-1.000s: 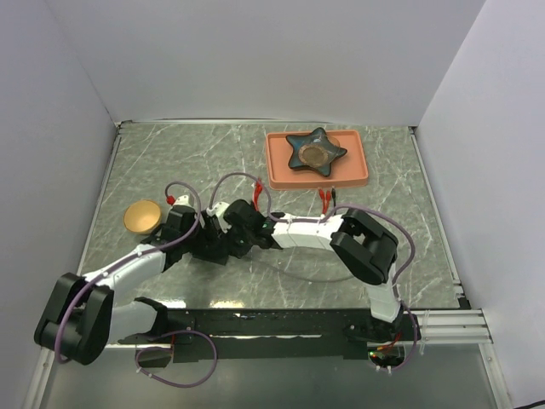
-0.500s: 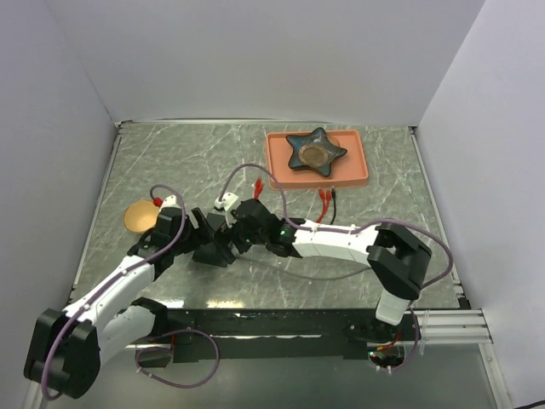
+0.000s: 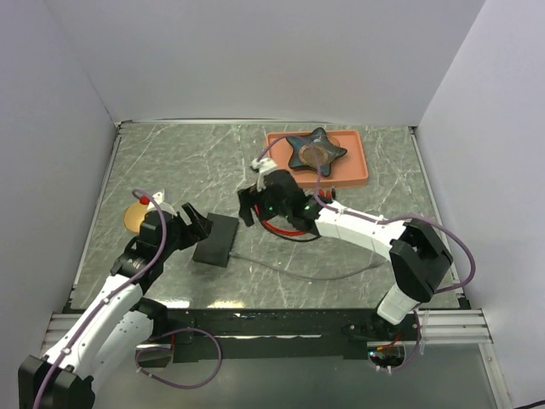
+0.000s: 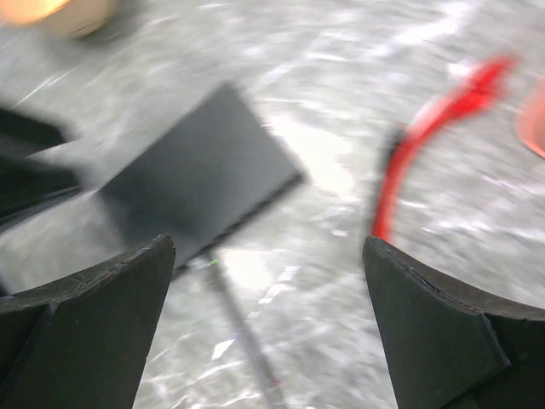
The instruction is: Insert the plug into the switch port
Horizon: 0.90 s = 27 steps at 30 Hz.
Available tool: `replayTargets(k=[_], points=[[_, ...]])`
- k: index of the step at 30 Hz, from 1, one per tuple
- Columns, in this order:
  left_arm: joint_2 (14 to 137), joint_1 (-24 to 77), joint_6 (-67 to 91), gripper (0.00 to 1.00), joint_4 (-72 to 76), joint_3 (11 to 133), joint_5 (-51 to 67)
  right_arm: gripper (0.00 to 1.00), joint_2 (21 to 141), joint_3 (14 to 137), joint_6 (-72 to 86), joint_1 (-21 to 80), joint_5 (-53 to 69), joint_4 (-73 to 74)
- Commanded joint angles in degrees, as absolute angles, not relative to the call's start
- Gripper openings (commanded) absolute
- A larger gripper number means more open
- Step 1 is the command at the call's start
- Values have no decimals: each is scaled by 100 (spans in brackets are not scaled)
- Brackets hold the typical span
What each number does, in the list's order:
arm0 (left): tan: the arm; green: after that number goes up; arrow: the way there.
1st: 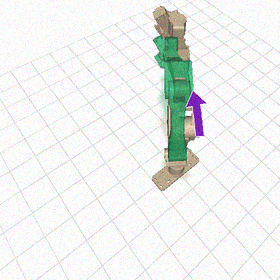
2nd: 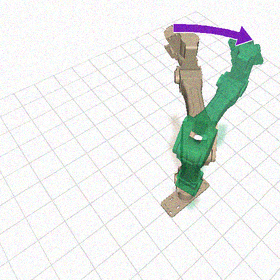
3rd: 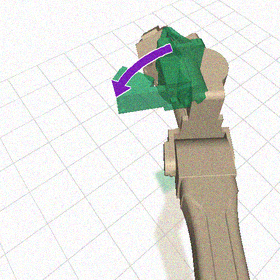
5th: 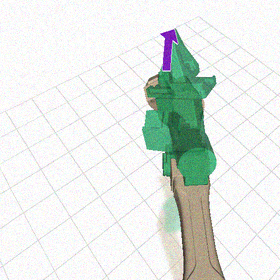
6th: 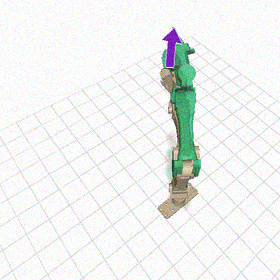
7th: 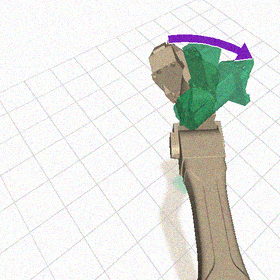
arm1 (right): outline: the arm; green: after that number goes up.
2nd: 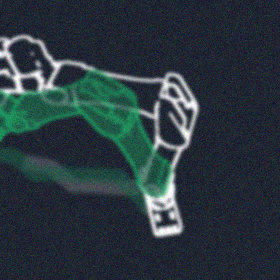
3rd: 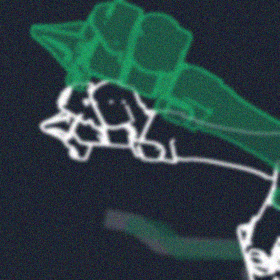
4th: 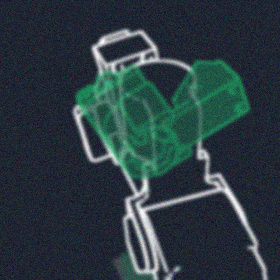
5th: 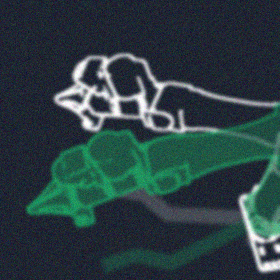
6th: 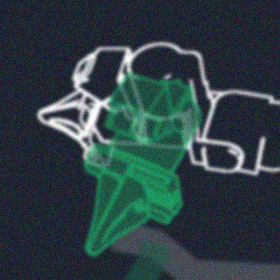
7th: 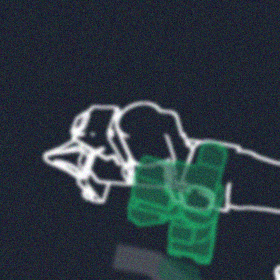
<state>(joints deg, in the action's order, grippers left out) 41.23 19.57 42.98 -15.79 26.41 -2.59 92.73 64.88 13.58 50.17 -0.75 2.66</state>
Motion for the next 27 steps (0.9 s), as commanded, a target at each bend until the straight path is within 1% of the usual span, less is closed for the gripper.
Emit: replayTargets(k=[1, 3, 4, 5, 7, 16, 24, 27], points=[[3806, 1942, 4474, 89, -1573, 2883, 35, 99, 8912, 6460, 1916, 4641, -132, 221], [3692, 1934, 4439, 89, -1739, 2987, 18, 99, 8886, 6434, 1916, 4632, -377, 228], [3674, 1942, 4473, 89, -1801, 3014, -183, 99, 8903, 6486, 1994, 4632, -543, 307], [3648, 1942, 4552, 89, -1845, 3049, -385, 99, 8982, 6660, 2047, 4632, -815, 612], [3647, 1942, 4588, 89, -2073, 3181, -430, 99, 9087, 6846, 2153, 4632, -1045, 930], [3490, 1942, 4684, 89, -2241, 3348, -370, 99, 9711, 7294, 2170, 4632, -1221, 1291], [3322, 1942, 4869, 89, -2268, 3410, -343, 99, 10722, 8217, 2206, 4614, -1301, 1845], [3322, 1942, 4895, 89, -2329, 3419, -229, 97, 10959, 8340, 2285, 4562, -1214, 1863]])
